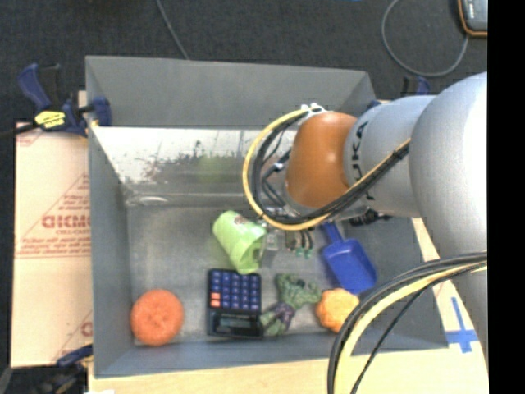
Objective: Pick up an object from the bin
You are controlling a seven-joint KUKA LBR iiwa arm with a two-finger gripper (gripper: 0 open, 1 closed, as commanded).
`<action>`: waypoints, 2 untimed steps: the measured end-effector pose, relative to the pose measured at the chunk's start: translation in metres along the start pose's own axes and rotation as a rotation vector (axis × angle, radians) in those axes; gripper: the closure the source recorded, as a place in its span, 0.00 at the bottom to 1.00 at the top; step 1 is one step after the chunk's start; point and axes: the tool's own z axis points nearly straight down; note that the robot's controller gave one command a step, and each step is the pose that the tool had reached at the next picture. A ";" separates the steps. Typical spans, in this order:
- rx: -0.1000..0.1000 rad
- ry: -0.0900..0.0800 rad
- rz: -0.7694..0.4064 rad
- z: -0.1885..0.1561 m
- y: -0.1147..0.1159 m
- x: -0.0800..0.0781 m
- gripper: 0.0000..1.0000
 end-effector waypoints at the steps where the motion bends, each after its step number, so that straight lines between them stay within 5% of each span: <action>1: 0.001 0.009 -0.001 -0.033 -0.001 0.001 1.00; 2: 0.001 0.005 -0.003 -0.062 -0.001 0.000 1.00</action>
Offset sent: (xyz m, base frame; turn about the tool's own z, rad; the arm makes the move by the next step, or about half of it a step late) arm -0.0032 -0.0002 0.0583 -0.0009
